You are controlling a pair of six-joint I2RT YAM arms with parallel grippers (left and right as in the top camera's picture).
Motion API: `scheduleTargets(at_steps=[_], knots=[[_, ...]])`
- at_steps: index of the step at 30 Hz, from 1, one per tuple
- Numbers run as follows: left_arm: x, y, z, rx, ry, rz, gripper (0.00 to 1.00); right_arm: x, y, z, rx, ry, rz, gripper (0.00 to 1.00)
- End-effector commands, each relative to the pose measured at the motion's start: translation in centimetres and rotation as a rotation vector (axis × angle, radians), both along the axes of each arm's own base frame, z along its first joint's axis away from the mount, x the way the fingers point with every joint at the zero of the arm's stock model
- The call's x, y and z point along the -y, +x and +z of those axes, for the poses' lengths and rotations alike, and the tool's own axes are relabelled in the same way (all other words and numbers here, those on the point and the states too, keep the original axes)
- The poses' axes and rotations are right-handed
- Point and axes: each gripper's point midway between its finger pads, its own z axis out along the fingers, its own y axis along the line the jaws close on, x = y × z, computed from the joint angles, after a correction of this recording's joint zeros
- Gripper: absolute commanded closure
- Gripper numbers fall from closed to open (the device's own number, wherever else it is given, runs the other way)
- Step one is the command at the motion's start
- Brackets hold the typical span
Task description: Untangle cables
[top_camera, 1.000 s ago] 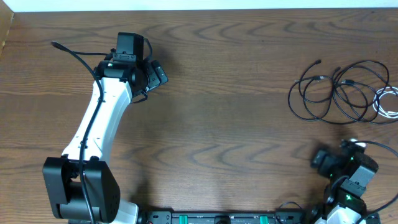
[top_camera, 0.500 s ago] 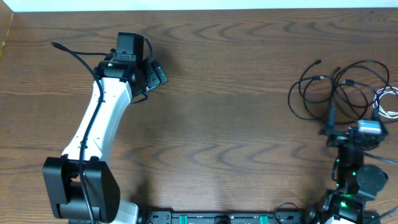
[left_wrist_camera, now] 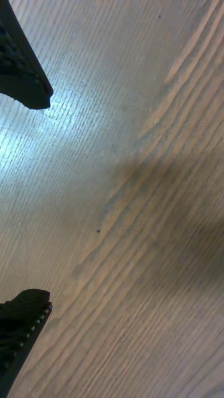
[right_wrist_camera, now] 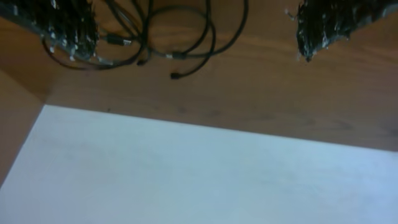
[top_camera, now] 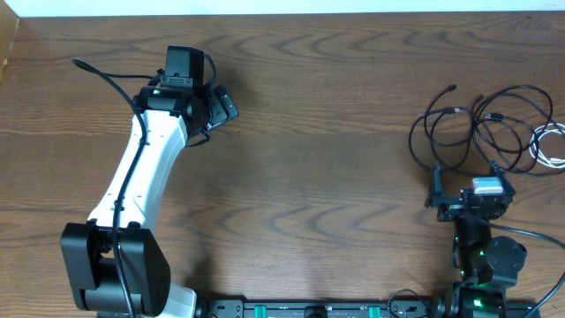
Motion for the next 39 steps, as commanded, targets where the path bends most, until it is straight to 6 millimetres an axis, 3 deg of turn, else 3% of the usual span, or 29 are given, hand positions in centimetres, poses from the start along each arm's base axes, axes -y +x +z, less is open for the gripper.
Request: scheduleTargets(at_steps=[1,6,11,20,24,33,39], knots=[[-0.3,-0.2,-0.8,-0.023,0.011,0.005,0.02,-0.4,-0.4,-1.2,-0.046,-0.025,0.007,0.01],[-0.3,-0.2,-0.8,-0.023,0.011,0.005,0.02,-0.7,-1.5,-4.0,-0.157,-0.021,0.002,0.01],[-0.3,-0.2,-0.8,-0.023,0.011,0.005,0.02,-2.3,-1.9,-0.8,-0.018,-0.030,0.058,0.01],[-0.3,-0.2,-0.8,-0.023,0.011,0.005,0.02,-2.2,-1.9,-1.0,-0.025,-0.082,0.048,0.01],[-0.3,-0.2,-0.8,-0.023,0.011,0.005,0.02,-1.2,-1.8,-1.0,-0.029,-0.090,0.000,0.01],[-0.3,-0.2,-0.8,-0.023,0.011,0.005,0.02,1.4,-2.0,-0.7,-0.011,0.077,-0.161,0.01],[-0.3,-0.2,-0.8,-0.023,0.011,0.005,0.02,1.5,-2.0,-0.7,-0.008,0.091,-0.164,0.01]])
